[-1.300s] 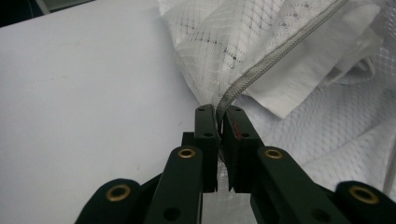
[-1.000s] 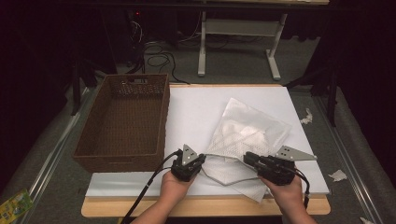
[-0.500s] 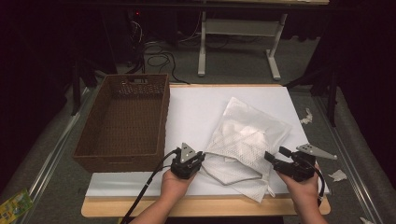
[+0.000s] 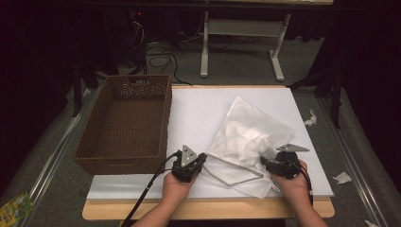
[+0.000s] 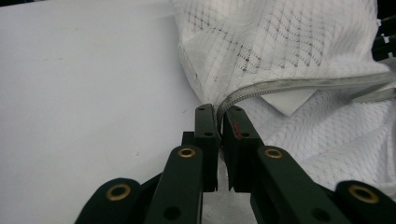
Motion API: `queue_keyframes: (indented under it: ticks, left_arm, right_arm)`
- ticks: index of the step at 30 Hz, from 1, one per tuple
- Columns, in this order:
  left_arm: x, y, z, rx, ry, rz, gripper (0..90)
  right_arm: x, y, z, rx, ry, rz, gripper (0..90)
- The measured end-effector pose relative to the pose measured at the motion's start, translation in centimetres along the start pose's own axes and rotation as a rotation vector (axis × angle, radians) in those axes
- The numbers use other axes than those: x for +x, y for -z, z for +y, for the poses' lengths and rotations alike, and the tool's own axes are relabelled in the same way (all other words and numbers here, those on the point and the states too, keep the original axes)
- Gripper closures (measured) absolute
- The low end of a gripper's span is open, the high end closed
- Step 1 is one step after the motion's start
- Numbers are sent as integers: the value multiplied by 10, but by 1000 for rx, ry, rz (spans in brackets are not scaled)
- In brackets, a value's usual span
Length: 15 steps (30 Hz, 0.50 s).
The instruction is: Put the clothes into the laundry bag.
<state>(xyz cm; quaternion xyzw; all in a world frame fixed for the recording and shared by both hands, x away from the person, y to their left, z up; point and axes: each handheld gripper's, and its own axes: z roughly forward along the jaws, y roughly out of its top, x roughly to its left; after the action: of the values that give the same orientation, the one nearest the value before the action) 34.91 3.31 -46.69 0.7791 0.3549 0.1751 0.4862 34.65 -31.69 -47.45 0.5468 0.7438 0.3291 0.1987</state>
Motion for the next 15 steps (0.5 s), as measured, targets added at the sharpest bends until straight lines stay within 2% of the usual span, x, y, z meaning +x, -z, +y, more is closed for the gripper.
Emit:
queue_keyframes:
  ticks: [2, 4, 9, 13, 15]
  left_arm:
    - [1, 5, 0, -15, 4, 8, 848]
    - [2, 10, 1, -28, -3, 24, 848]
    - [0, 28, 6, -72, -10, 80, 849]
    - [-8, 41, 12, -129, -32, 97, 849]
    - [-13, 46, 16, -140, -36, 103, 849]
  right_arm:
    - [-2, -3, 5, -14, 3, 22, 765]
    - [-1, -7, 13, -25, 12, 36, 826]
    - [-1, -23, 36, -55, 45, 67, 845]
    - [-1, -40, 57, -74, 67, 74, 852]
    - [0, -46, 66, -95, 69, 77, 855]
